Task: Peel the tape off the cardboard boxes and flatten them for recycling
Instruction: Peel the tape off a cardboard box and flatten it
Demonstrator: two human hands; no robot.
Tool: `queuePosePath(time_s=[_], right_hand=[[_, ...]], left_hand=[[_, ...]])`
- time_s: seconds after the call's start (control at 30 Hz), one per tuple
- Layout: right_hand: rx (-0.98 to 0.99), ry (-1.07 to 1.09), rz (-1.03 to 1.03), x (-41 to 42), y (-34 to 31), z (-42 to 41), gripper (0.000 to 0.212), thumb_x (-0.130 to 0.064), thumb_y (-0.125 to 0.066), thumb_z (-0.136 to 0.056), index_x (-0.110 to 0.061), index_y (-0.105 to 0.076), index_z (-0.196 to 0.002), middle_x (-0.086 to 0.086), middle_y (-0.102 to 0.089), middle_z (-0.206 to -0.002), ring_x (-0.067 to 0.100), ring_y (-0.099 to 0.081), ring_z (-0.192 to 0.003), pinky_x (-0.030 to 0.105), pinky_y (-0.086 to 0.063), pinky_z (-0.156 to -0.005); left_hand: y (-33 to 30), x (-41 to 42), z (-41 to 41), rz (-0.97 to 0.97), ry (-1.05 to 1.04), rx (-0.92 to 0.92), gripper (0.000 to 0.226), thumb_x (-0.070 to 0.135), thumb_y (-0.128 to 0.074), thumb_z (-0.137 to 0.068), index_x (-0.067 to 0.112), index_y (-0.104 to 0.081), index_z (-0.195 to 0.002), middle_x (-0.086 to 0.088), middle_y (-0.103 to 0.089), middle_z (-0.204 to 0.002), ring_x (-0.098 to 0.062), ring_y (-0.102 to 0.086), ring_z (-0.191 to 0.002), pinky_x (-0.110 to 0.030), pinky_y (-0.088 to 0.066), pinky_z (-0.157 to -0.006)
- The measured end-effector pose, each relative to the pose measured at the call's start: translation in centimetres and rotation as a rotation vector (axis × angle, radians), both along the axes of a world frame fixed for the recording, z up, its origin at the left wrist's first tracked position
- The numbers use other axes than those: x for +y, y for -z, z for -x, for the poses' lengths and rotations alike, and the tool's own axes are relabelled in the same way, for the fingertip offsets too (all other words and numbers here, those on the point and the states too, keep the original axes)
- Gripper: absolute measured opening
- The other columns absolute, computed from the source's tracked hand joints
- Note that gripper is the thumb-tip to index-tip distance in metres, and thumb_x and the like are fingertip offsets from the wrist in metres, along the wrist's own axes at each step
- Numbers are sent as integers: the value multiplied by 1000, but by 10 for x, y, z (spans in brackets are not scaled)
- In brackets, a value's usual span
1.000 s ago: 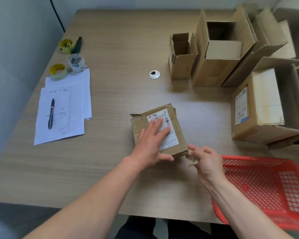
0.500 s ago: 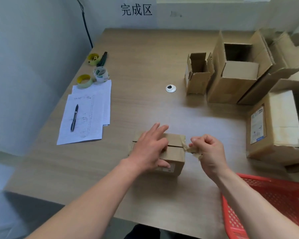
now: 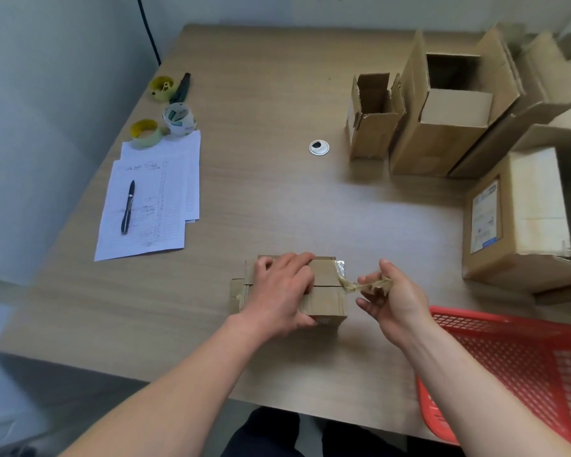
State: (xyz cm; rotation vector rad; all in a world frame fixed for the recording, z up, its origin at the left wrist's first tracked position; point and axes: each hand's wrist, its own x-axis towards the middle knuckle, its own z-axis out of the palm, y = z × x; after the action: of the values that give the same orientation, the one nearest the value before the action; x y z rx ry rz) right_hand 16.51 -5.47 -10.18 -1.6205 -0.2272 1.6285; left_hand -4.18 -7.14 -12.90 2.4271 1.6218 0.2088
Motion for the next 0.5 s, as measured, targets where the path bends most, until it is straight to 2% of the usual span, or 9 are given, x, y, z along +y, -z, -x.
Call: queuePosePath(time_s=[0.1,0.17,0.23,0.33,0.43,0.5], right_hand=[[123,-44,101,-2,0,-5,26,-23,-61,-94,-16,-52,-70,5,-62,-65,17,-57,-64,35,-52,-66],[125,-91,170,-6,4,-5,22,-18,-61,-91,-17,-51,-72,5,-60,-60,18,-56,-61,35,-52,-64],[70,-145,197,-11,7,-2,18,-12,-59,-91,-14,-53,-74,8,-60,-64,18,-56,-56,34,-54,-57],[-112,-176,134,-13,11,3,9,0,-60,-85,-2,-58,-76,12,-57,-64,15,-55,-46,29,-55,-45],[-239,-183,60,-10,14,4,8,7,-59,-79,0,-56,-80,14,-52,-63,14,-49,-41,29,-54,-44],[-270,-197,49,-8,16,5,10,8,-59,-79,-2,-55,-79,13,-51,-62,15,-47,-40,30,-53,-45]], left_hand=[[3,1,0,-11,3,2,68,66,-80,-49,30,-40,-89,3,-50,-144,-20,-47,-124,-43,-29,-89],[5,0,0,-16,5,2,67,68,-79,-50,29,-40,-89,3,-50,-145,-20,-47,-125,-43,-29,-90],[5,-1,0,-23,9,3,66,67,-79,-51,29,-41,-89,3,-49,-145,-21,-47,-126,-44,-30,-90],[3,-2,0,-35,9,-7,62,67,-73,-52,27,-44,-90,1,-49,-146,-22,-46,-126,-45,-30,-91],[2,-3,-1,-29,-3,-35,57,71,-54,-55,27,-45,-90,1,-49,-147,-22,-46,-127,-44,-28,-92],[2,-3,-1,-35,-7,-36,56,72,-52,-56,27,-45,-89,1,-49,-147,-21,-46,-128,-43,-27,-92]])
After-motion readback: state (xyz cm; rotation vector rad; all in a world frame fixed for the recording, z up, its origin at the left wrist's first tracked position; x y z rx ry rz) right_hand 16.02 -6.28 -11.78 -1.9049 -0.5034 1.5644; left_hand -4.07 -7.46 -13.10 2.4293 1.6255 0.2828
